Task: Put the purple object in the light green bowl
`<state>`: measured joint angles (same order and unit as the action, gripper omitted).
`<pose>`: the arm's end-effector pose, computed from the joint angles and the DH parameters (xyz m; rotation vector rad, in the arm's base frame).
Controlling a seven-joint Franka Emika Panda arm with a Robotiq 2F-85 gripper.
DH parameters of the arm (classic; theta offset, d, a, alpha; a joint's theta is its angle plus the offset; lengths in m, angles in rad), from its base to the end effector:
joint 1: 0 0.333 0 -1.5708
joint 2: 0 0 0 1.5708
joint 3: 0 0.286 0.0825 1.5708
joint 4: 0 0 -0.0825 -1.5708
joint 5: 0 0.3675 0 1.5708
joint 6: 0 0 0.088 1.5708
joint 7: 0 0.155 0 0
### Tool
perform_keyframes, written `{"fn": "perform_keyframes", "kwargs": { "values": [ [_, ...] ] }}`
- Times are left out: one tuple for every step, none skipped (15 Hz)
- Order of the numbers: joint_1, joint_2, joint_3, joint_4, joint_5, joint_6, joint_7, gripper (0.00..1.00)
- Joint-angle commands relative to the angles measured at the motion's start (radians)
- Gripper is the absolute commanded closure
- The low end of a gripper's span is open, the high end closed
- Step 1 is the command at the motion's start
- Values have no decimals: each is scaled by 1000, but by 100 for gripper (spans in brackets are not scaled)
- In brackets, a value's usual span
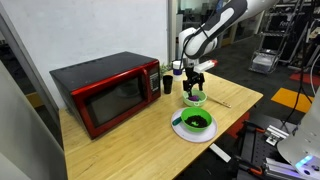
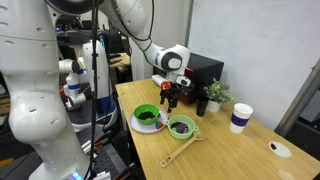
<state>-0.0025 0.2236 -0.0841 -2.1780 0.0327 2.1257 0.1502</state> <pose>0.4934 -0.0414 0.2051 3.0838 -0.4006 -0.4302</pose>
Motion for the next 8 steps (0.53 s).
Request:
{"fn": "perform_keyframes", "kwargs": {
  "values": [
    [30, -98, 32, -134, -91, 88, 9, 0],
    [39, -114, 40, -160, -118, 113, 10, 0],
    [47, -130, 50, -188, -146, 142, 11, 0],
    [53, -143, 56, -212, -174, 167, 13, 0],
    [60, -155, 65, -235, -199, 193, 19, 0],
    [63, -167, 73, -256, -211, 222, 14, 0],
    [63, -179, 83, -276, -192, 253, 0, 0],
    [63, -186, 91, -291, -174, 276, -12, 0]
  ]
}}
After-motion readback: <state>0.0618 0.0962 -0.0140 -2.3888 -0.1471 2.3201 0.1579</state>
